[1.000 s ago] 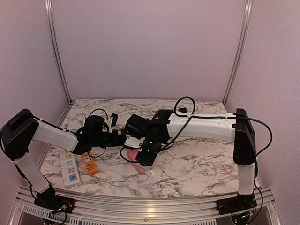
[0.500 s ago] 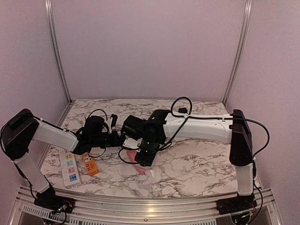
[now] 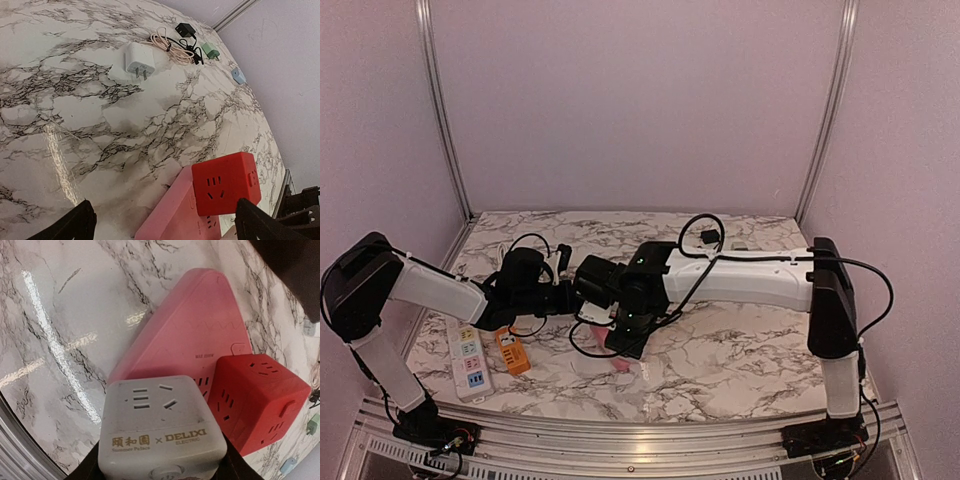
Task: Insert the plug
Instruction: Insert the plug into the socket slot.
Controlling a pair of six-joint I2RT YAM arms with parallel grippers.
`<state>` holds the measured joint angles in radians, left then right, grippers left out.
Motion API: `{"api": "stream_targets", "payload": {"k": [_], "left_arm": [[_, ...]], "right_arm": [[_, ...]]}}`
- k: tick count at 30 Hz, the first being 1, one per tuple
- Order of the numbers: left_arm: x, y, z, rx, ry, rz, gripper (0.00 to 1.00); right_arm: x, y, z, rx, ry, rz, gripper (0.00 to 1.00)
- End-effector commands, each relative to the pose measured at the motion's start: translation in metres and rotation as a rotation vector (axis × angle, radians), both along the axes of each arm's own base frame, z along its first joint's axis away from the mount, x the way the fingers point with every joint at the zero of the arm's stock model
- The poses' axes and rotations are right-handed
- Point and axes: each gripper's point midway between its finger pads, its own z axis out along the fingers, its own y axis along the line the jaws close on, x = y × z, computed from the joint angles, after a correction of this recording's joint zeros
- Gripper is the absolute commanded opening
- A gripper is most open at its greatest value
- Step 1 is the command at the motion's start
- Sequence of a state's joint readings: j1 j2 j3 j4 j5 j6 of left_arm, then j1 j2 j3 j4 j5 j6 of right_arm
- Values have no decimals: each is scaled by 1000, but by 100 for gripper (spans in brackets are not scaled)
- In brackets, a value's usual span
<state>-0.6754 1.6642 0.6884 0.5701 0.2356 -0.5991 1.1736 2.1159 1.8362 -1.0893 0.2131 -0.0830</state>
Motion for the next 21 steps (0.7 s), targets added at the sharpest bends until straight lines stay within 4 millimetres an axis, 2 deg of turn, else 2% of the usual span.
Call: {"api": "stream_targets", "payload": {"k": [1,9,21], "left_arm": [[2,-9,13,-34,-27,-20,99],[1,-8,10,-30,-21,-18,99],[-3,-4,5,-16,-19,-20,99]], "right_arm": [[1,-18,-48,-137,-9,-19,24],[1,-21,-52,-144,-10,9,24],[14,-24,-59,-105,80,36,24]]}}
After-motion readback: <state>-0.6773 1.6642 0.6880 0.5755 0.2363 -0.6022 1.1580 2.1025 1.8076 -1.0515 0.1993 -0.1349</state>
